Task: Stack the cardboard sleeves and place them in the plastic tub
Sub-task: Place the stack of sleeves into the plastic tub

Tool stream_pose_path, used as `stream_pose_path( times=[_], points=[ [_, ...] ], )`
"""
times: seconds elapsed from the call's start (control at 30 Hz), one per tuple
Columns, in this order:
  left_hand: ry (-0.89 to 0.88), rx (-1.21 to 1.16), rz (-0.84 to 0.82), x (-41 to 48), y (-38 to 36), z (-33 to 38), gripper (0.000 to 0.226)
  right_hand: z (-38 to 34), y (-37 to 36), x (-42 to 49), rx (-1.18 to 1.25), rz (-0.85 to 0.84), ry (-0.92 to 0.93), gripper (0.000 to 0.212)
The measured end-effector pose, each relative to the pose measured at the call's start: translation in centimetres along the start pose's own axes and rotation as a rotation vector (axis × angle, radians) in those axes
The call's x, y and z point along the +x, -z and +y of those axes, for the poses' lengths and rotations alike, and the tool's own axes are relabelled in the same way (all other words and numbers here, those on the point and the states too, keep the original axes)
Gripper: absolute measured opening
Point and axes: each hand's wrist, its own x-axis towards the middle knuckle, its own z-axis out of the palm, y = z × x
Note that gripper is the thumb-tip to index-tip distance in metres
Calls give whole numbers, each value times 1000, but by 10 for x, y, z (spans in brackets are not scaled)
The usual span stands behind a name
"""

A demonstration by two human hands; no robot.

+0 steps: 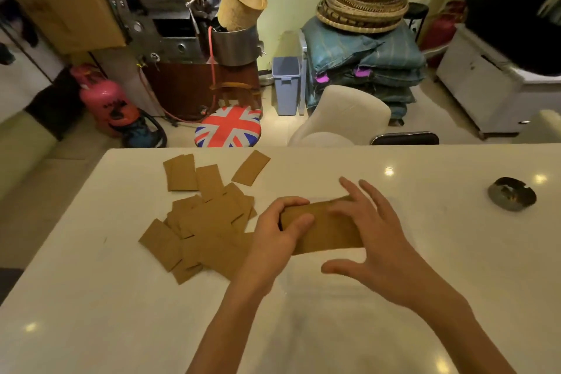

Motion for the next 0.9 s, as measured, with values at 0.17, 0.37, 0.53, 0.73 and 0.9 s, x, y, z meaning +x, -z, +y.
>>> stream_pose_path(
  times=[0.17,0.37,0.53,0.73,0.9],
  points=[
    [24,-29,-51,16,5,-2,19,9,-7,20,1046,-23,-511,59],
    [14,174,203,54,-1,-24,44,58,-42,49,1140,106,-816,44],
    [141,102,126,64,-4,-71,35,65,-69,57,911,36,-951,46],
    [156,-16,127,63,-4,-77,28,52,-106,63,868,59,-1066,47],
    [149,9,149,68,-6,-90,33,41,-119,71,692,119,-1068,45]
  ],
)
